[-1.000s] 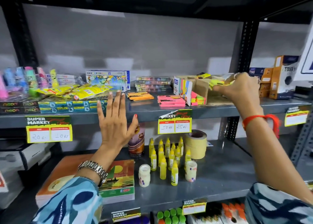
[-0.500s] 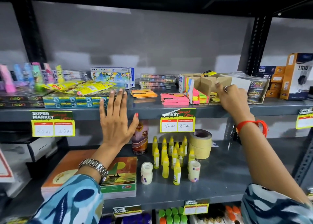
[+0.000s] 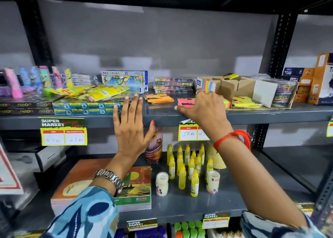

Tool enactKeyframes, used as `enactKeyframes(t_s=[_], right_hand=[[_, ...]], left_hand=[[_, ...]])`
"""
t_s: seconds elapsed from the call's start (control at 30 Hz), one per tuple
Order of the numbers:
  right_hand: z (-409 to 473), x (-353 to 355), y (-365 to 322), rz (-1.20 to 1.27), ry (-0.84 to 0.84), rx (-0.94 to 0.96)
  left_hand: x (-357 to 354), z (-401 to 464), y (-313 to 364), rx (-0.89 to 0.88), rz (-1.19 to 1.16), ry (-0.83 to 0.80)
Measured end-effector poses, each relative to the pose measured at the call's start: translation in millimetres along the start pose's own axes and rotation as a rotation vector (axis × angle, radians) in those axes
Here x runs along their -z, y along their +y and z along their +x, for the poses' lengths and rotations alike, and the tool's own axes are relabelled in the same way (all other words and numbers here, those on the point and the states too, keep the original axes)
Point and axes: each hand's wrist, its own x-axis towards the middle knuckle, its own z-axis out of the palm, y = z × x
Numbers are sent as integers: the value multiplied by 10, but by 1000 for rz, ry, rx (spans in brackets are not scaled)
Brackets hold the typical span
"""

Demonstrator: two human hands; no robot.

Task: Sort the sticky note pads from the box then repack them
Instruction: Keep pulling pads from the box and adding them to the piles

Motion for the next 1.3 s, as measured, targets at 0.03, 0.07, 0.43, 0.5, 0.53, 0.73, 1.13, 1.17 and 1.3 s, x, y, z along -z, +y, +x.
enactKeyframes(t_s=[0.03, 0.07, 0.43, 0.5, 0.53, 0.73, 1.13, 1.17, 1.3], right_hand=[[14, -32, -8, -39, -21, -13], [29, -59, -25, -70, -29, -21], [201, -32, -160, -122, -216, -168], [195, -46, -197, -147, -248, -178], [188, -63, -210, -155, -266, -176], [153, -42, -240, -178, -285, -153], [46, 115, -183, 84, -186, -82], [29, 116, -177, 125, -140, -94], [-26, 101, -154, 247, -35, -121]], left_hand=[[0, 0, 1, -2, 3, -4], [1, 0, -5, -5, 6, -5], [25, 2, 2, -2, -15, -7], [37, 0, 1, 1, -27, -19], [43, -4, 1, 1, -32, -25], [64, 8, -4, 1, -26, -53], [47, 2, 10, 10, -63, -16], [46, 0, 8, 7, -62, -10], [38, 2, -1, -1, -59, 6]])
